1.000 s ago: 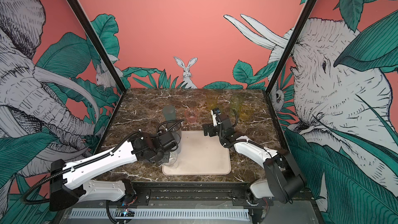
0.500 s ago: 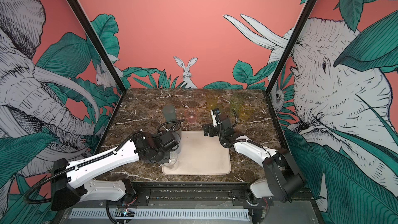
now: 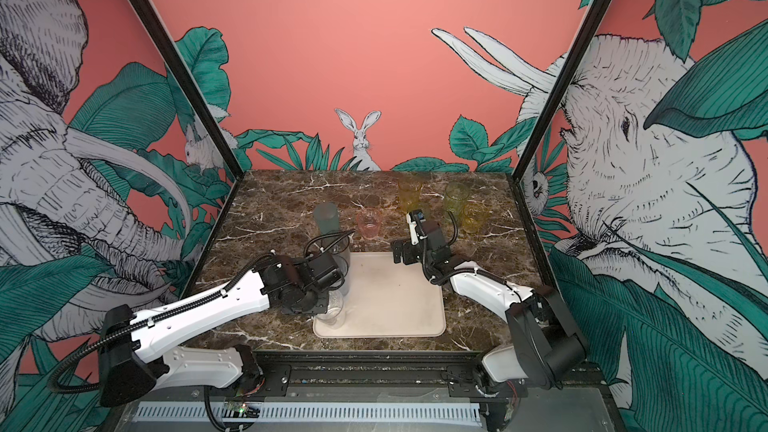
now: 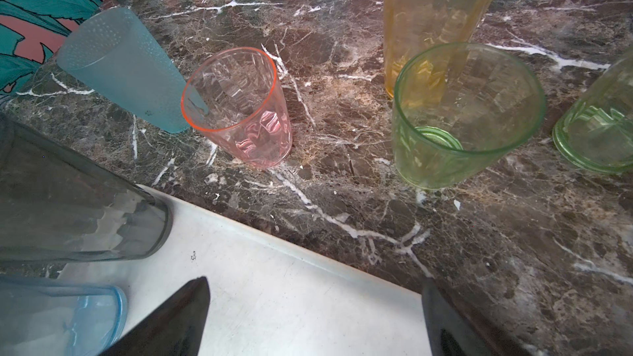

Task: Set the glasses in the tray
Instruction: 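Lower the clear glass onto the tray beside the blue-rimmed glass, then open the left gripper and raise it away from the clear glass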

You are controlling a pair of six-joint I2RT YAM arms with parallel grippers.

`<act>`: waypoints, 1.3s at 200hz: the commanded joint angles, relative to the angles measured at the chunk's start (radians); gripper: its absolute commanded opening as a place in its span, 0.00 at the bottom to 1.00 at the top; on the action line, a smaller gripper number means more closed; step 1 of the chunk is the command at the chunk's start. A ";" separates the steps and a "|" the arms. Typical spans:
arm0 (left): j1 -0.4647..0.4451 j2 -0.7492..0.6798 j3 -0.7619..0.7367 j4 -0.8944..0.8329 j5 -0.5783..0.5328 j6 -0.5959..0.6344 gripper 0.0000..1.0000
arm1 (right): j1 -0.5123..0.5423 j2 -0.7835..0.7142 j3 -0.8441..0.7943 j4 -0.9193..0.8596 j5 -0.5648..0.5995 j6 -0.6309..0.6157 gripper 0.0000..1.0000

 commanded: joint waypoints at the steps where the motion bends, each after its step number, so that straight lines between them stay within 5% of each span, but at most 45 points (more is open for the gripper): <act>1: 0.009 0.011 -0.018 0.006 -0.001 -0.005 0.00 | 0.006 0.012 0.024 0.018 0.002 -0.005 0.99; 67: 0.010 -0.001 0.025 -0.033 -0.022 0.006 0.22 | 0.005 0.010 0.024 0.017 0.001 -0.004 0.99; 192: 0.069 -0.028 0.205 -0.135 -0.080 0.104 0.44 | 0.007 0.000 0.021 0.017 0.002 -0.005 0.99; 260: 0.121 -0.114 0.282 -0.132 -0.217 0.160 0.53 | 0.006 -0.038 0.022 -0.002 -0.013 -0.003 0.99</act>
